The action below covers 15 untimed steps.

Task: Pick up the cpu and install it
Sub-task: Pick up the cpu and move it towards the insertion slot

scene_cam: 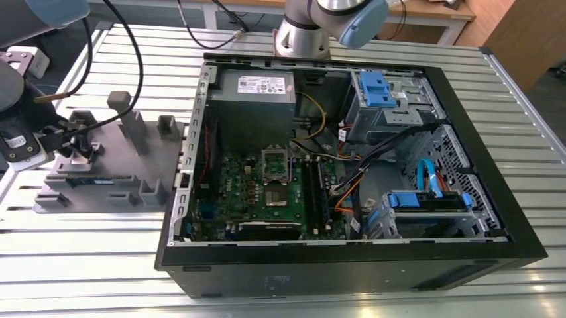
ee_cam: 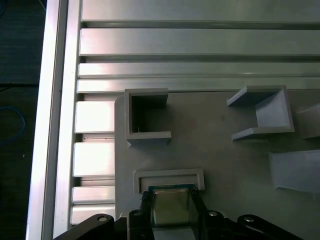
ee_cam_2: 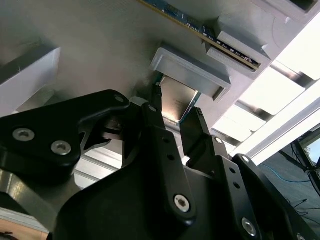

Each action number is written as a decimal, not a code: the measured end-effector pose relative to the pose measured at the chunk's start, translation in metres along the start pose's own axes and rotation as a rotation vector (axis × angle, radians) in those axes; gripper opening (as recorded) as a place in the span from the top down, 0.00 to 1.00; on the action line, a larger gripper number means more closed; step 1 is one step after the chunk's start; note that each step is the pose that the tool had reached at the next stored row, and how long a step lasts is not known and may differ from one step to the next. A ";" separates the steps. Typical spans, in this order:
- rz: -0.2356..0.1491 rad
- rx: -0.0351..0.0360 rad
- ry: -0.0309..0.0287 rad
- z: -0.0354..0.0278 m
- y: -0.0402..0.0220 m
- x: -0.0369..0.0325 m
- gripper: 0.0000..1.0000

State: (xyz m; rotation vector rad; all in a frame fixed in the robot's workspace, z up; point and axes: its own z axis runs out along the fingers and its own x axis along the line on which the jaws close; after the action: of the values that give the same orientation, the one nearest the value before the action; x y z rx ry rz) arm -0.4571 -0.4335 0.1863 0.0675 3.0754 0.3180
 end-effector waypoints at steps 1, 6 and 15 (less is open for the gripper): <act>0.000 0.0000 0.0001 0.0000 0.0000 0.0000 0.58; 0.000 0.0000 0.0000 0.0000 0.0001 0.0000 0.56; 0.000 0.0024 0.0016 0.0048 -0.0009 0.0002 0.45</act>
State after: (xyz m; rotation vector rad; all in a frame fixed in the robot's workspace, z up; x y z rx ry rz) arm -0.4571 -0.4334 0.1814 0.0677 3.0774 0.3145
